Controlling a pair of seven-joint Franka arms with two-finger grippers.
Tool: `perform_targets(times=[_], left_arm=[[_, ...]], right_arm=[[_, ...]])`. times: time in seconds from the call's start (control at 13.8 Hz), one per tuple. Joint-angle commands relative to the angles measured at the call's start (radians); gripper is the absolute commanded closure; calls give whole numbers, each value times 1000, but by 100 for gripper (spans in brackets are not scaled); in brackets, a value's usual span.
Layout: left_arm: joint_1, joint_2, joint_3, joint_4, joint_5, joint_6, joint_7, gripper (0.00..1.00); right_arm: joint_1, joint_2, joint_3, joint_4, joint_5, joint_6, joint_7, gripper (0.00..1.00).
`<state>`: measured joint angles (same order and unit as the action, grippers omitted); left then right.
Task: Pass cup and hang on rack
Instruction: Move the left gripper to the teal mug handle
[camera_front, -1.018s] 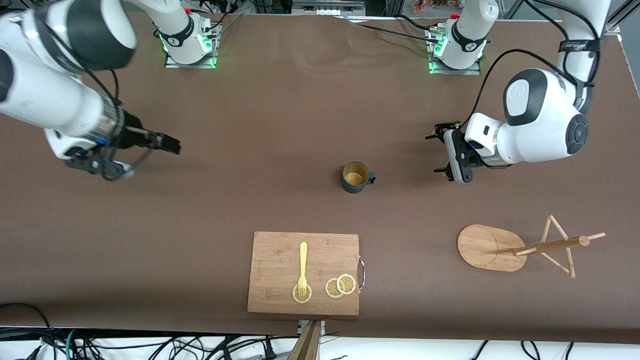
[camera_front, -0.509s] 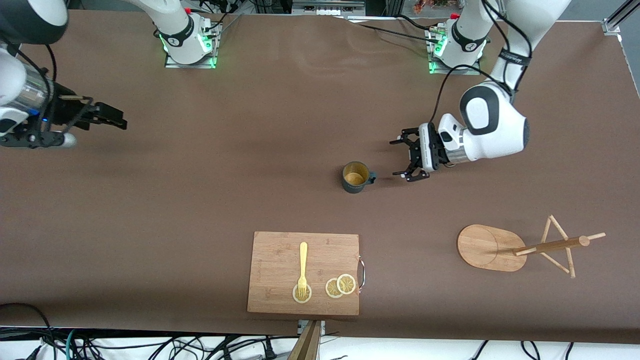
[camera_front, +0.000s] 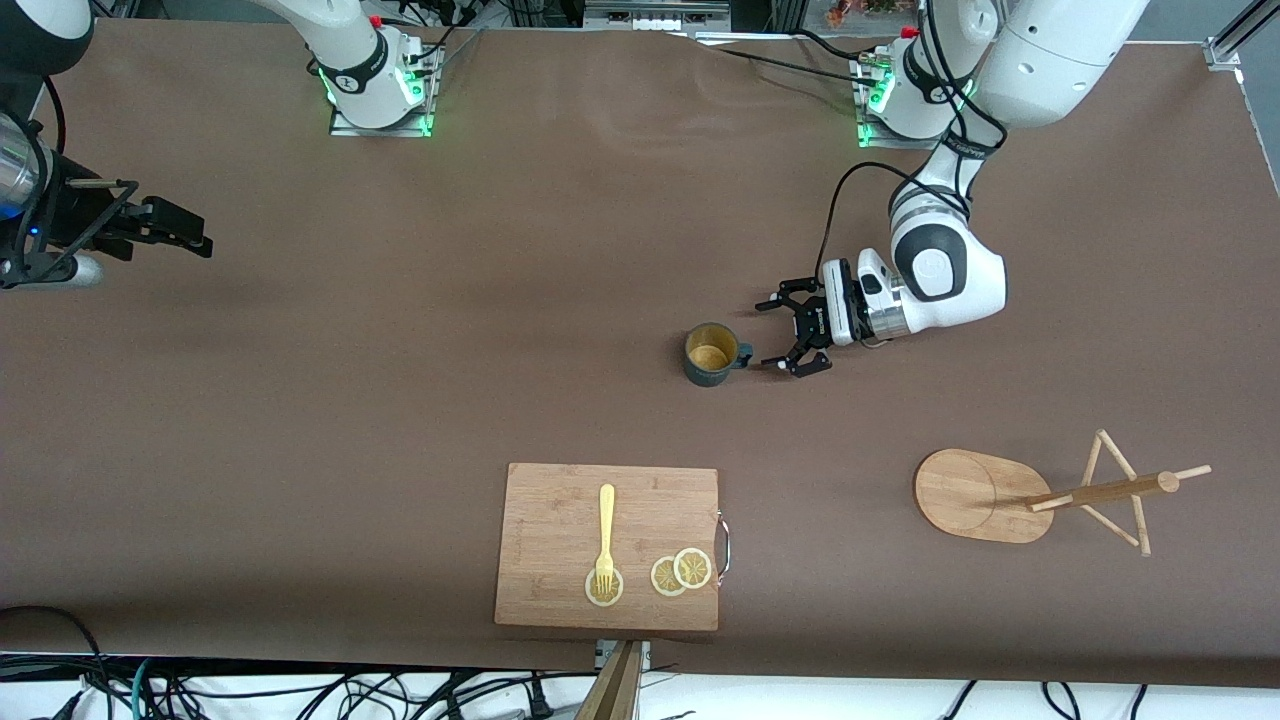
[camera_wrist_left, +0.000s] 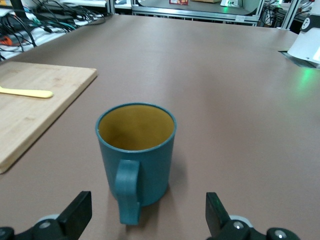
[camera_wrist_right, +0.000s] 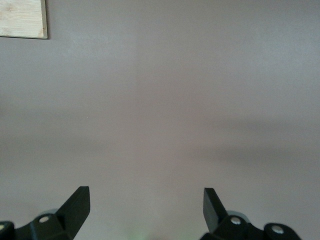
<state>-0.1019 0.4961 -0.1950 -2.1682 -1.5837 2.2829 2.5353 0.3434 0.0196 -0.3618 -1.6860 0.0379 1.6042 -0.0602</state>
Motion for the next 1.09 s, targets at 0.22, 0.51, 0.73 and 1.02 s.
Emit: perform_targets(times=[0.22, 0.51, 0.73, 1.02], left_arm=[[4, 90, -4, 28, -183, -41, 217, 1], [10, 180, -7, 88, -200, -138, 217, 5], [11, 203, -6, 102, -200, -187, 215, 79], [28, 203, -6, 103, -200, -224, 209, 100]], right_arm=[[-273, -21, 285, 14, -44, -38, -10, 0], [-270, -15, 290, 17, -46, -38, -9, 0], [-271, 11, 287, 37, -41, -33, -15, 0], [-271, 16, 285, 101, -41, -70, -6, 0]])
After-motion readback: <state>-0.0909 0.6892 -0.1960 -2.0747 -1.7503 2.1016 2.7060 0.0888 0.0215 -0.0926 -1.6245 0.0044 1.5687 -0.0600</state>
